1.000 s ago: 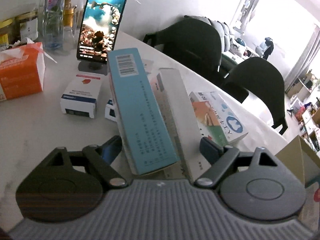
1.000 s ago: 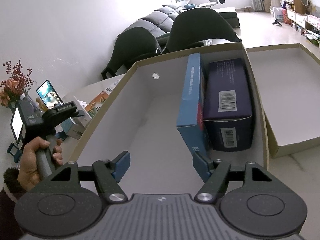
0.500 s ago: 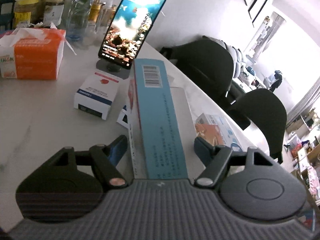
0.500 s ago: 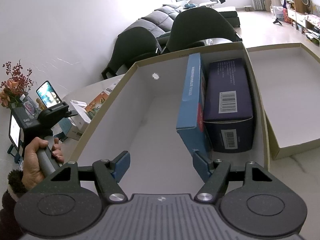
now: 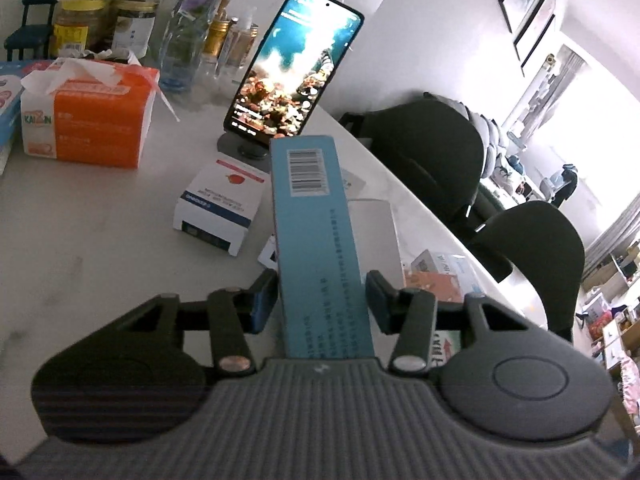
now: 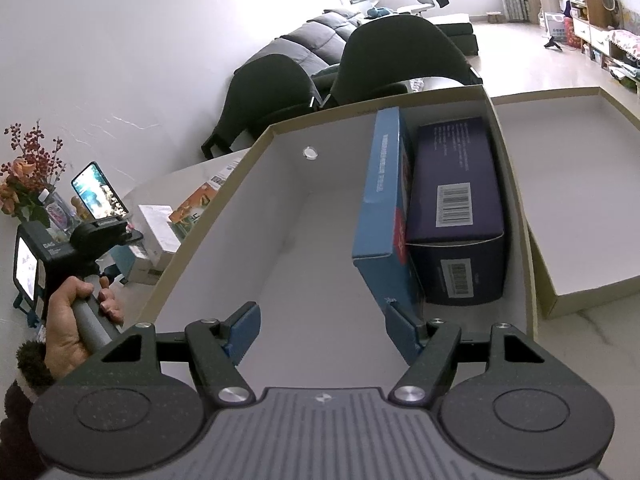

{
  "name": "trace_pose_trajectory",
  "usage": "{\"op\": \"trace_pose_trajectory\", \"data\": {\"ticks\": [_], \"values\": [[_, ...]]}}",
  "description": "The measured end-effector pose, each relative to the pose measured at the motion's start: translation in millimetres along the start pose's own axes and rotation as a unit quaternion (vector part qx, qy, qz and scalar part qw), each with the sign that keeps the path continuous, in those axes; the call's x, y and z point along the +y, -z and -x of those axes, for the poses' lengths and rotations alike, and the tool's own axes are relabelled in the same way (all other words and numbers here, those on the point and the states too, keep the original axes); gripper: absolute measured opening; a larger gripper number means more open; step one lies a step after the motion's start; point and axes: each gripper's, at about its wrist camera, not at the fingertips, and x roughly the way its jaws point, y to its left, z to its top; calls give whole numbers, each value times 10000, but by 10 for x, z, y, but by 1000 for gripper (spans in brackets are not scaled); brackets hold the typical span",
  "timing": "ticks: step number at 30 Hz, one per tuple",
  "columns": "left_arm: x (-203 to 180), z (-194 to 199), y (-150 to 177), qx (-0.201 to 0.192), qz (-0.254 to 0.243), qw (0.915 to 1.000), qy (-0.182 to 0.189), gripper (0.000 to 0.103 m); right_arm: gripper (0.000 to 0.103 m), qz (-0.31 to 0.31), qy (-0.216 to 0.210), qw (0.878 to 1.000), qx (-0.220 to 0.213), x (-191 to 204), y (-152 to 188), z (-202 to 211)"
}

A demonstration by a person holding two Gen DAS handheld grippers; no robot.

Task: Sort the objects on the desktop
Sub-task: 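Lower the left tool onto the light blue box on the table and close on it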

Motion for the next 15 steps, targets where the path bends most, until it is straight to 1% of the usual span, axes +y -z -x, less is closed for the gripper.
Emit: {"op": "trace_pose_trajectory", "data": {"ticks": [2, 3, 4, 10, 15], "values": [[7, 1, -8, 6, -2, 10000, 5, 41, 72, 0, 6, 10000, 11, 1, -3, -13], [11, 2, -12, 12, 1, 10000, 5, 40, 72, 1, 4, 10000, 15, 0, -3, -14], [16, 3, -16, 17, 10, 10000, 2, 36, 72, 3, 4, 10000, 9, 1, -3, -8], [54, 24, -25, 82, 67, 9999, 29, 36, 72, 10, 23, 10000, -34, 1, -11, 22], [60, 80, -31, 93, 10, 9999, 47, 35, 72, 36, 16, 10000, -59, 20, -2, 49]]}}
